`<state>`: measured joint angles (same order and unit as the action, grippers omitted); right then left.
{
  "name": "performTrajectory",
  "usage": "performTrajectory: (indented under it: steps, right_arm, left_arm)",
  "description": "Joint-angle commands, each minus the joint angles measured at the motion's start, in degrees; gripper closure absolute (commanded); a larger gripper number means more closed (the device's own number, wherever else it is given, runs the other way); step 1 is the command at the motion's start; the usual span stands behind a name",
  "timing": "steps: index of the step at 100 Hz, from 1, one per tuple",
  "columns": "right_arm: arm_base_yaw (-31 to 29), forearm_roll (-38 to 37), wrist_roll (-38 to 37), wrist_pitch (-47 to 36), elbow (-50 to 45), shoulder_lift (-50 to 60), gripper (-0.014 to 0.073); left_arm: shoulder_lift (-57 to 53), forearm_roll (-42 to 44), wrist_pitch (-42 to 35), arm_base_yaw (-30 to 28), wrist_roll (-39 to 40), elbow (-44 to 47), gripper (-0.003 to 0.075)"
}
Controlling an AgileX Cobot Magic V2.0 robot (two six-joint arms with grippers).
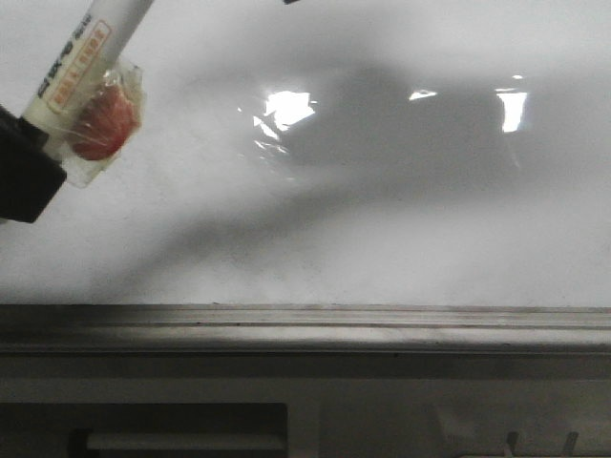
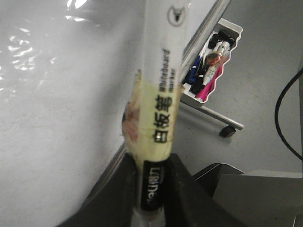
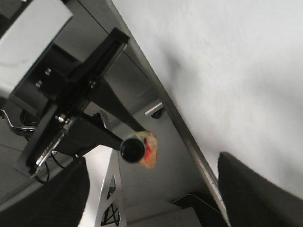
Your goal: Write number 6 on whiteboard
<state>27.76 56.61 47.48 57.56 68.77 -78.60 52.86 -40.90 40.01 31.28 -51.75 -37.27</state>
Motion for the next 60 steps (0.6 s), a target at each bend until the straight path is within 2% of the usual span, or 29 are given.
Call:
performTrajectory:
  steps: [1, 18, 33, 60]
  right_arm:
    - [0.53, 1.85, 0.12, 4.23, 5.99, -1.66, 0.0085]
    - [3.14, -2.29, -1.89, 8.00, 10.89, -6.90, 0.0085]
    - [4.75, -2.69, -1.89, 8.42, 13.04, -9.17, 0.0092]
    - [4.82, -2.96, -1.62, 8.17, 13.44, -10.30, 0.0337]
  left_arm:
    - [-0.25, -0.83, -3.63, 0.90, 1.46, -2.15, 0.0741]
    - [0.31, -0.71, -5.16, 0.90, 1.46, -2.15, 0.0741]
    - [1.82, -0.17, -5.77, 0.90, 1.46, -2.15, 0.0741]
    - [2.23, -0.06, -8.34, 0.90, 1.46, -2.18, 0.0741]
